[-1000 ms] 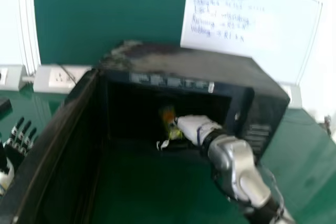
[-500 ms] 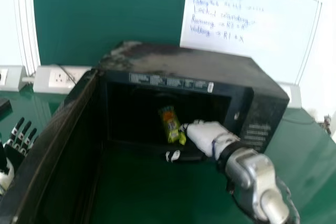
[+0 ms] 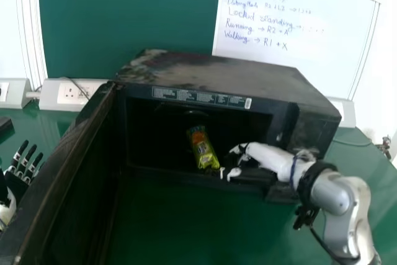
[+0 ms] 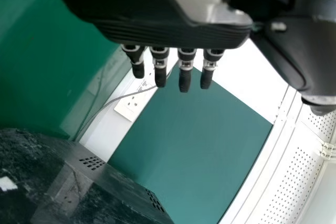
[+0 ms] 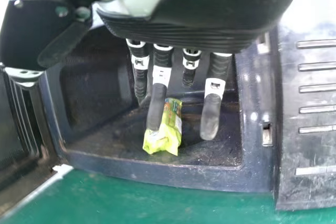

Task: Put biscuit inside oven

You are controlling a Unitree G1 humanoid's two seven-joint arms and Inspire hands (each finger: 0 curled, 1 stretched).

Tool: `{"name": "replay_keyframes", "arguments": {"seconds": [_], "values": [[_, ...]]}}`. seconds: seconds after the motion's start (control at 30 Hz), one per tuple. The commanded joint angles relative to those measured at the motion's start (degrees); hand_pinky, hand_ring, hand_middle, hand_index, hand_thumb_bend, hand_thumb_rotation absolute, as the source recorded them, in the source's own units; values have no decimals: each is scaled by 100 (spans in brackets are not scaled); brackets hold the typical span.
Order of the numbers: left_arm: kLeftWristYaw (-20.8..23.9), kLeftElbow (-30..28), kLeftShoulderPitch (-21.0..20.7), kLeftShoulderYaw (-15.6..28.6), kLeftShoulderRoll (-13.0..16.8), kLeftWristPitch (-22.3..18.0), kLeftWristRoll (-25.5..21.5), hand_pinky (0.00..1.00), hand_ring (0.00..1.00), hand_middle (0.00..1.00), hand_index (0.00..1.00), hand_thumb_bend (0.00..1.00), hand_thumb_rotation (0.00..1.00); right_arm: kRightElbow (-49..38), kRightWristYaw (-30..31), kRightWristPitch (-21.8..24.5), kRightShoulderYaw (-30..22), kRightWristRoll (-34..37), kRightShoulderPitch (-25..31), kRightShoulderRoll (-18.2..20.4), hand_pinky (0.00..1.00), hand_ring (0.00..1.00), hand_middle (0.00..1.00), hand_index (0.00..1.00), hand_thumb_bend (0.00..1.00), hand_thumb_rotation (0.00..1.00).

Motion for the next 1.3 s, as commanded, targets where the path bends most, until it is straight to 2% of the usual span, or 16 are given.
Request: {"name": "replay_keyframes", "arguments": {"seconds": [0.0, 0.13, 0.23, 0.33, 0.4, 0.5, 0.57, 0.63, 0.77, 1.0, 1.1, 1.17, 1.27], "values": [[-40, 37, -42, 37, 64, 14, -24, 88, 94, 96, 100, 91, 40, -61, -63, 181, -236, 209, 104, -82, 62, 71, 76, 79, 95, 70], [-105, 92, -44, 33, 112, -4, 12, 89, 94, 96, 100, 90, 41, -57, -19, 963, -779, 835, 55, -34, 57, 62, 68, 72, 94, 63], [-161, 124, -42, 41, 132, 7, -28, 89, 95, 97, 100, 89, 41, 62, -163, 1081, -1096, 1197, 89, -123, 45, 49, 56, 63, 93, 62], [-184, 93, -11, 36, 138, 11, -17, 89, 95, 97, 100, 89, 42, 171, -312, 1251, -1271, 1446, 129, -214, 41, 44, 52, 55, 94, 64], [-161, 39, 16, 36, 123, 40, -49, 88, 94, 96, 100, 90, 42, 233, -426, 1249, -1329, 1552, 159, -306, 36, 39, 48, 53, 93, 66], [-115, -88, 67, 1, 73, 61, -69, 87, 94, 96, 99, 92, 42, 378, -676, 1041, -1455, 1673, 252, -404, 28, 30, 40, 48, 87, 64], [-177, -153, 106, -37, 53, 44, -76, 87, 94, 97, 100, 91, 42, 497, -853, 940, -1519, 1748, 305, -432, 27, 27, 37, 45, 85, 63], [-265, -212, 150, -78, 46, 26, -90, 86, 94, 97, 100, 90, 43, 627, -981, 901, -1588, 1861, 333, -427, 31, 25, 34, 42, 85, 65], [-257, -384, 219, -144, -33, 43, -141, 86, 93, 96, 100, 93, 42, 795, -1140, 1079, -1722, 2162, 346, -411, 33, 22, 30, 37, 87, 62], [-332, -596, 343, -282, -107, 7, -106, 86, 92, 95, 99, 90, 44, 1104, -1300, 914, -1726, 2441, 443, -595, 29, 21, 30, 35, 86, 62], [-305, -712, 407, -356, -117, -16, -16, 85, 91, 94, 98, 90, 46, 1330, -1194, 948, -1718, 2546, 460, -782, 22, 20, 30, 36, 89, 65], [-253, -792, 435, -379, -149, 29, -79, 85, 91, 93, 96, 90, 46, 1409, -1222, 999, -1735, 2581, 509, -871, 18, 20, 30, 37, 86, 63], [-177, -902, 472, -414, -189, 92, -156, 85, 90, 92, 95, 89, 44, 1340, -1399, 1202, -1722, 2490, 640, -961, 21, 25, 35, 51, 88, 62]]}}
